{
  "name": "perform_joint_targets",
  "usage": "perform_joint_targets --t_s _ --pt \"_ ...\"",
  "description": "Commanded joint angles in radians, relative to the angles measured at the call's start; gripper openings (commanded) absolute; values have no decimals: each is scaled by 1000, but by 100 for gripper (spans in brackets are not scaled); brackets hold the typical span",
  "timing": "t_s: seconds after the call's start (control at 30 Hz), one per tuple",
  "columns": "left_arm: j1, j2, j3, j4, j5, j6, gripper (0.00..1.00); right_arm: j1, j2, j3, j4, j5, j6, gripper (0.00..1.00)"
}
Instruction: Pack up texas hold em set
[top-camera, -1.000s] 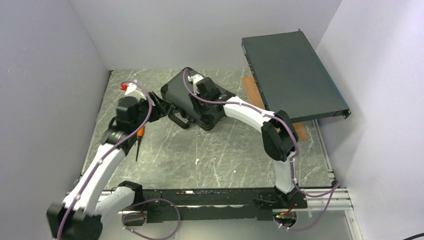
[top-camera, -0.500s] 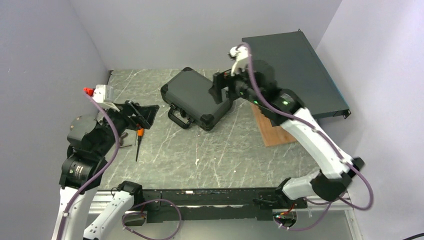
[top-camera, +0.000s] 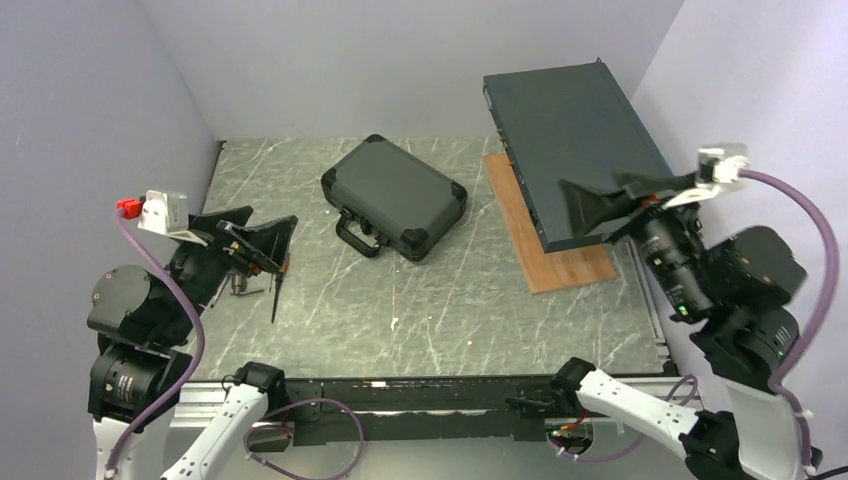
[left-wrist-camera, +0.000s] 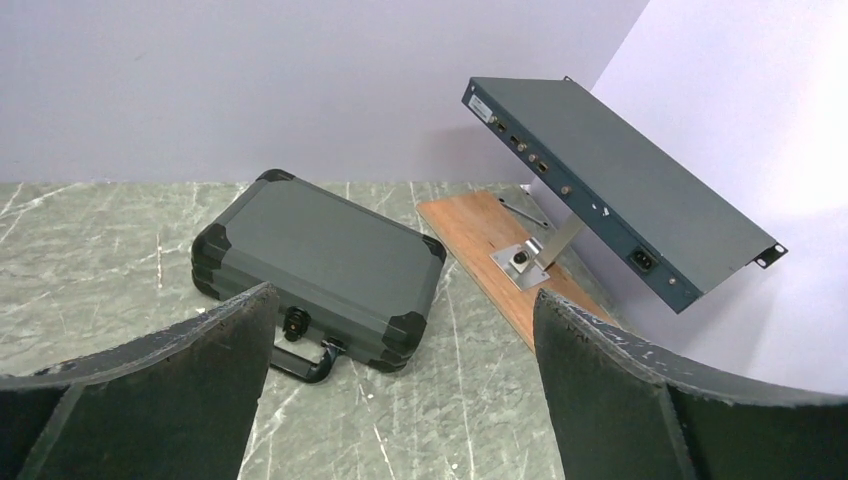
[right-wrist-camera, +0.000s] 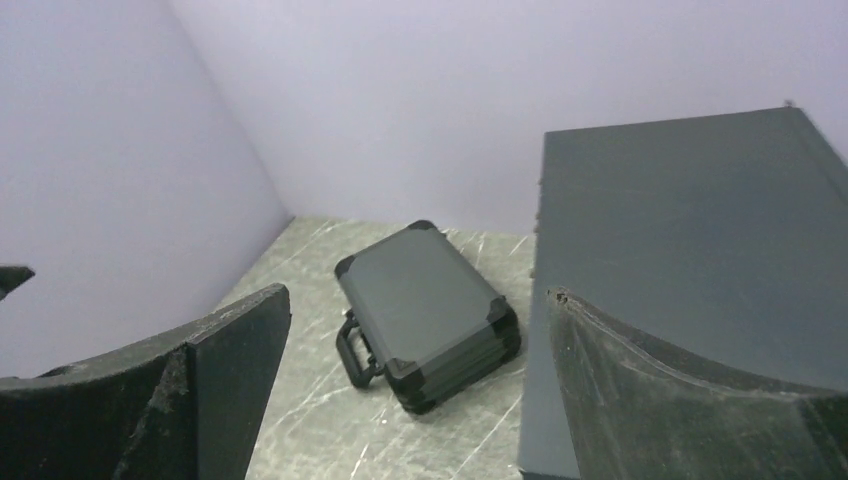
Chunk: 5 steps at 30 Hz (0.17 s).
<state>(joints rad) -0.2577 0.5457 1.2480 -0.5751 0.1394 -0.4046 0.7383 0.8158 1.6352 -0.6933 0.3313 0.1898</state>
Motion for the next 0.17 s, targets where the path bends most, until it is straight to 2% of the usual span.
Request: perform_joint_targets --t_s 0.0,0.13 --pt "0 -6 21 0 -19 20 99 1 -55 -76 30 91 -15 100" --pt "0 -8 18 -2 -6 17 99 0 -110 -145 63 63 -23 100"
